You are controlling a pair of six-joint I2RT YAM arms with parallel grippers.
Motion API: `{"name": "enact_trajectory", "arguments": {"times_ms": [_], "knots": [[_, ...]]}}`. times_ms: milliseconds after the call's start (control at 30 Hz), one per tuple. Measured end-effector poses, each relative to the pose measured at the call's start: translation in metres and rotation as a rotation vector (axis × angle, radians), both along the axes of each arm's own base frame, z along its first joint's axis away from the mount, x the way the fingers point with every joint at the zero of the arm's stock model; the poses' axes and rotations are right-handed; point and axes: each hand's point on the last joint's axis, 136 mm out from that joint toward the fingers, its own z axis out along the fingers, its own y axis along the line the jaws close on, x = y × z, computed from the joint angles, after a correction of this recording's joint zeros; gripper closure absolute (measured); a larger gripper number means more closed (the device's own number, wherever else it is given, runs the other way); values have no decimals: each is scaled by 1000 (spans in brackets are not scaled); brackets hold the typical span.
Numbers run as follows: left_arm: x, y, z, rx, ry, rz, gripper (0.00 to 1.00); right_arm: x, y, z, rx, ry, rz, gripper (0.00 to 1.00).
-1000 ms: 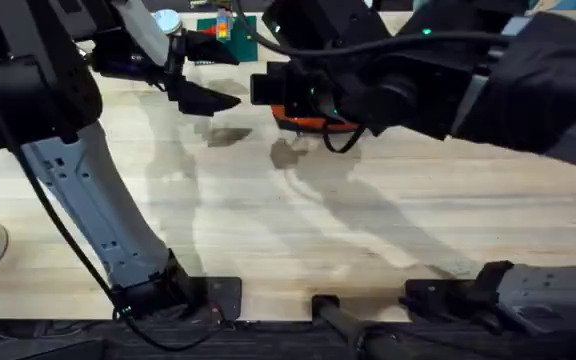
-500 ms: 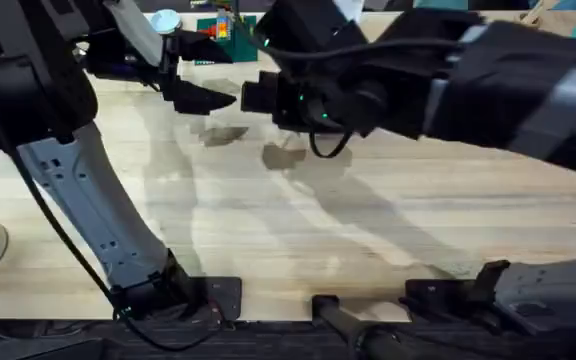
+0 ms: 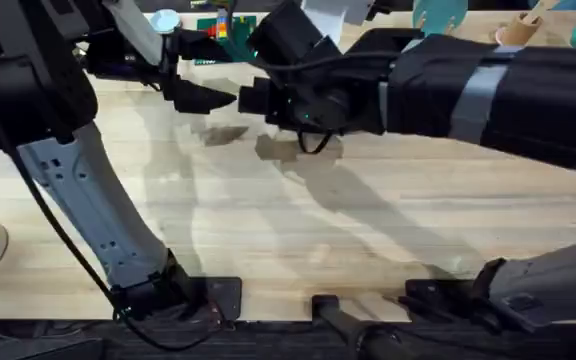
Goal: Unzip the bag, pick up the pens from the table one at a time and place them inside, then zip the bag closed.
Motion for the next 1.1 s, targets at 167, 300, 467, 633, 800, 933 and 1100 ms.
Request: {"name": "enact_trajectory", "arguments": {"times_ms": [167, 300, 467, 633, 800, 933, 1100], "knots": [[0, 0, 0, 0, -1, 0, 6, 11, -12, 0, 2, -2, -37, 4], [2, 1, -2, 7, -22, 0, 6, 17, -16, 1, 9, -6, -54, 5], [3, 1, -2, 9, -29, 0, 6, 20, -13, 4, 25, -21, -55, 4], [3, 1, -2, 9, -29, 0, 6, 23, -11, -3, 22, -19, -55, 5], [3, 1, -2, 9, -29, 0, 6, 28, -5, -14, 24, -21, -55, 5], [3, 1, -2, 9, -29, 0, 6, 31, -2, -14, 33, -29, -55, 7], [3, 1, -2, 9, -29, 0, 6, 33, 0, -14, 40, -35, -55, 59]]}}
